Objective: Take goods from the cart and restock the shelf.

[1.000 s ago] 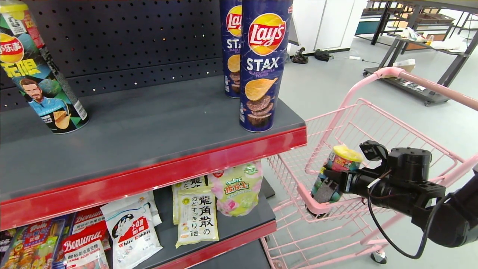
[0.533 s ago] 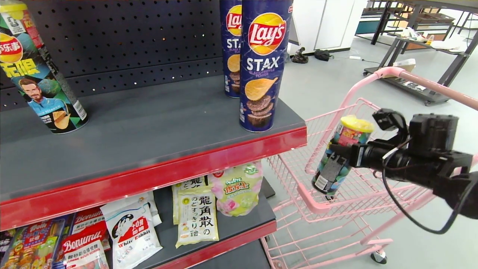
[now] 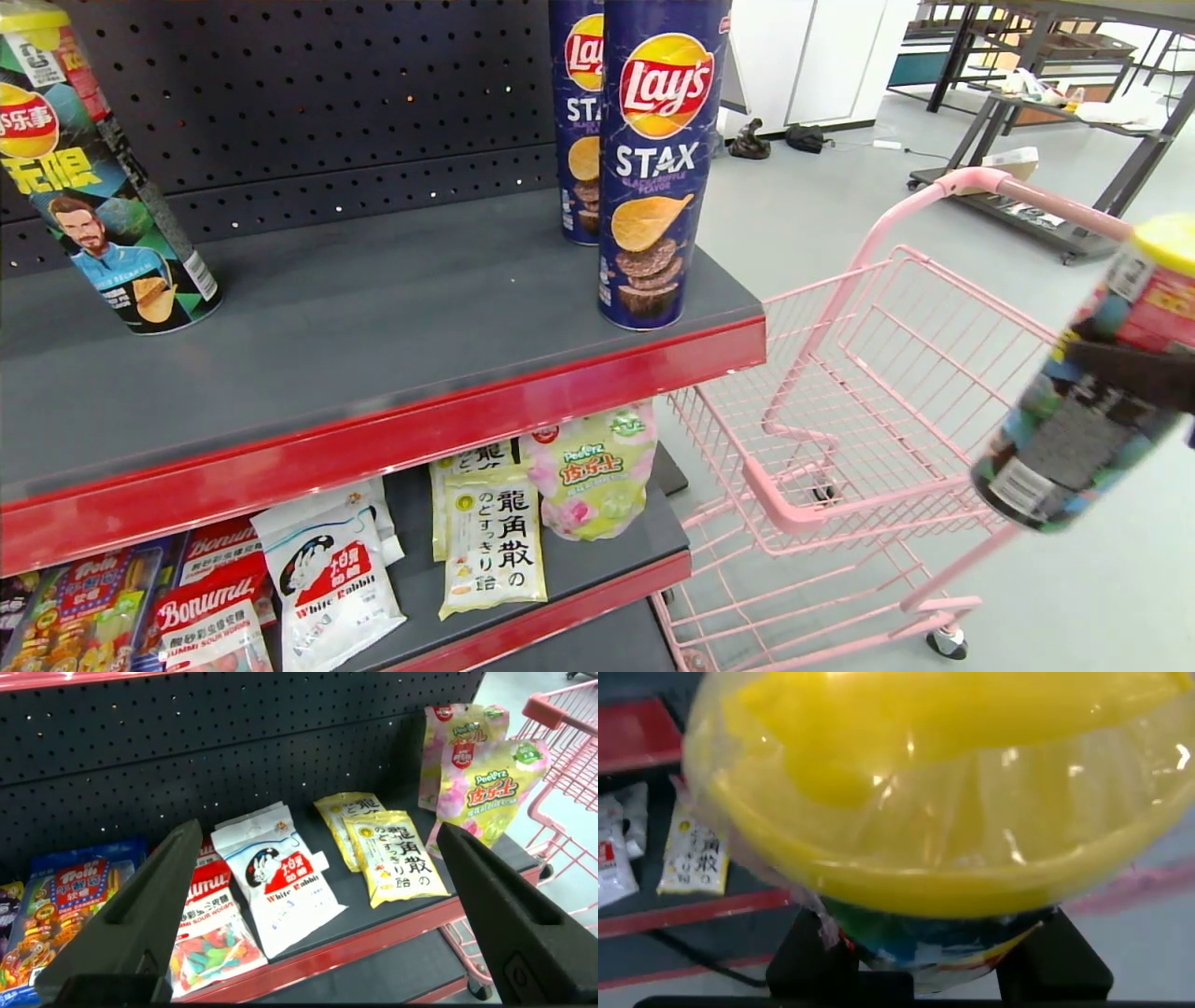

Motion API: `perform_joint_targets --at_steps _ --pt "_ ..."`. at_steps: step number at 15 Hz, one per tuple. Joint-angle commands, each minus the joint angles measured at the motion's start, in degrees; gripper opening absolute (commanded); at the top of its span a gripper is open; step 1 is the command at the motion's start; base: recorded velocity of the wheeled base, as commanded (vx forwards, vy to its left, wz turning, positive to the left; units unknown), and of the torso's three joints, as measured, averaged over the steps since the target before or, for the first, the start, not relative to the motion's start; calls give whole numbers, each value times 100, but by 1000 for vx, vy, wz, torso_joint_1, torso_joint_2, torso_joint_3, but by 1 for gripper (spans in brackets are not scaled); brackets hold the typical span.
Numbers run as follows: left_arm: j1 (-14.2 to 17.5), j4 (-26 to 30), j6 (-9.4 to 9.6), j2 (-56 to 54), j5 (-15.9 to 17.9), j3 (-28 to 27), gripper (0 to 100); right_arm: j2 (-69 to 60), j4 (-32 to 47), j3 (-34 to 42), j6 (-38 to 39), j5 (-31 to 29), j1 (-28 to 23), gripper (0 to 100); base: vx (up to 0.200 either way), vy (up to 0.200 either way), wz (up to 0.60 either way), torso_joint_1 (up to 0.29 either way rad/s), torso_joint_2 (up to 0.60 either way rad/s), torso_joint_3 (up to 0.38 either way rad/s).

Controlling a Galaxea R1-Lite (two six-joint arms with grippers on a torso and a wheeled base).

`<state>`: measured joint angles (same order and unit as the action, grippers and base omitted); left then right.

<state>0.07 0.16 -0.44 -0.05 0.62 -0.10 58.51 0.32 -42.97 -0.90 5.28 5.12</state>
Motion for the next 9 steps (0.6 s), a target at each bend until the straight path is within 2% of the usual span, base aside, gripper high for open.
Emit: perform_joint_targets --at_steps 1,2,7,9 --pt "1 2 0 5 -1 1 100 -2099 1436 448 -94 -238 -363 0 0 0 0 0 0 0" --pt "1 2 0 5 -1 1 100 -2248 1550 527 -94 -299 -582 0 0 0 0 0 0 0" --pt "1 2 0 5 -1 1 100 -2283 1550 553 -103 -299 -688 0 0 0 0 0 0 0" --pt "1 2 0 5 -1 1 100 -2301 1550 606 -103 -299 -688 0 0 0 0 83 -298 -200"
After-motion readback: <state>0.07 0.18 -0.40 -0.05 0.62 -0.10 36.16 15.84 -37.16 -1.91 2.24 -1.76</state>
